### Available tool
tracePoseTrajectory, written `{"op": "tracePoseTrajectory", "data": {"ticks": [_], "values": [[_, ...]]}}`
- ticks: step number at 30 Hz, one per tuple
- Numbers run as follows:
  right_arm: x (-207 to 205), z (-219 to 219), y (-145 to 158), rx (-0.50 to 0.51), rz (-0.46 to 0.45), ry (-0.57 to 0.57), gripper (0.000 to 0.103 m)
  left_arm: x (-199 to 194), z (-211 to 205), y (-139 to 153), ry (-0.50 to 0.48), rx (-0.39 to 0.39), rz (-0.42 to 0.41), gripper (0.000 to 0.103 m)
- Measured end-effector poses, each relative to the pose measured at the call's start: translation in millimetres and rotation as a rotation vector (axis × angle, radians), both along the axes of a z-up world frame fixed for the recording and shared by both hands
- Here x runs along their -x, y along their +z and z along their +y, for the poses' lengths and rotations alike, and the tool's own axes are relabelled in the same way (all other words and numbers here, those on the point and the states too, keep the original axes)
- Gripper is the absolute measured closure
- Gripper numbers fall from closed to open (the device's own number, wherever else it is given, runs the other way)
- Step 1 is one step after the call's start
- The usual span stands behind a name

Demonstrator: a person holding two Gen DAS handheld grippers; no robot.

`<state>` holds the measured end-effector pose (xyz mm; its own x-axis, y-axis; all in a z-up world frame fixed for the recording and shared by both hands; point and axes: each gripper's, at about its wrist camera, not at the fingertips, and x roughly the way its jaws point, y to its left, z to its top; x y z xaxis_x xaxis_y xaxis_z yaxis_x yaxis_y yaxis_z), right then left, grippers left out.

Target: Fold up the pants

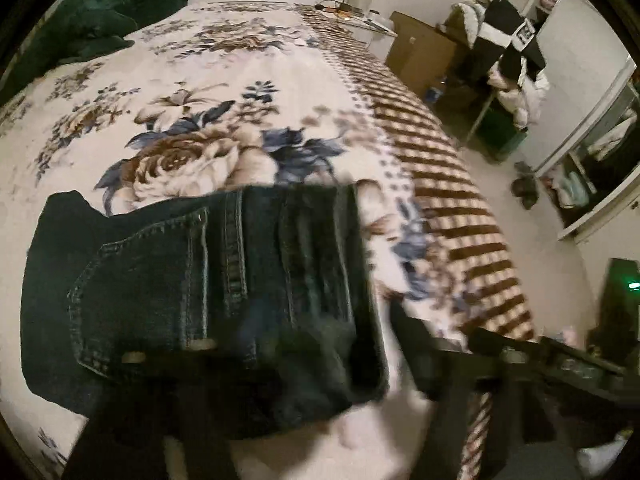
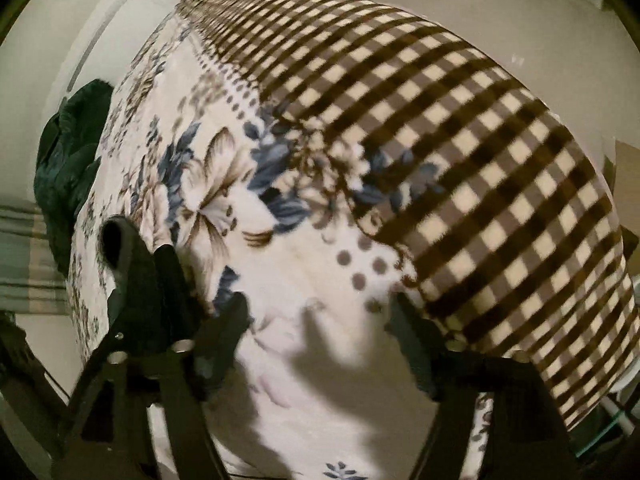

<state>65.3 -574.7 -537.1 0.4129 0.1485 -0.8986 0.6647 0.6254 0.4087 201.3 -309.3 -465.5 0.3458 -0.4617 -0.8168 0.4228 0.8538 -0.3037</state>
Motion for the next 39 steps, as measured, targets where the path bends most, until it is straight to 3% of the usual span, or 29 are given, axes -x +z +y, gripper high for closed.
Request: {"op": "tracePoseTrajectory", "data": {"ticks": [4,8,15,16,18,19,24,27,31,33,34,35,36,39], "values": [[-15,7,10,-0.026,-0.058,0.040,0.006,-5,28,25,0.026,0.047,0.012,0.017],[-48,25,8,-0.116,-0.126,0.109,0.005,-32,102,29,0.167,0.062,0.060,0.017],[-109,57,-42,-0.330,-0.114,0.160,0.005,-87,213,-27,0.361,-0.073,0.161,0.017],[-113,60,-50,-0.367,-0.107,0.145,0.010,-92,221,-38,0.366,-0.081,0.185,0.017],[-117,62,-53,-0.402,-0.142,0.122,0.072,-99,233,-59,0.367,-0.076,0.243,0.017],[-118,64,-54,-0.416,-0.136,0.107,0.097,-102,236,-67,0.363,-0.068,0.265,0.017],[-119,57,-24,-0.311,-0.142,0.089,0.098,-104,235,-86,0.338,0.008,0.347,0.016],[-126,48,-37,-0.239,-0.056,0.094,0.098,-106,228,-94,0.314,0.035,0.371,0.008],[-144,57,-64,-0.244,0.045,0.162,0.095,-110,230,-96,0.323,0.030,0.387,0.008],[-143,55,-55,-0.276,0.027,0.140,0.082,-108,234,-91,0.325,0.047,0.383,0.008],[-139,54,-48,-0.305,0.008,0.128,0.067,-107,236,-89,0.326,0.054,0.378,0.008],[-132,52,-44,-0.316,-0.001,0.117,0.044,-105,237,-86,0.324,0.064,0.374,0.008],[-125,50,-39,-0.322,-0.008,0.098,0.039,-103,237,-86,0.322,0.075,0.376,0.008],[-102,51,-48,-0.397,0.024,0.048,0.035,-100,234,-90,0.318,0.088,0.393,0.008]]}}
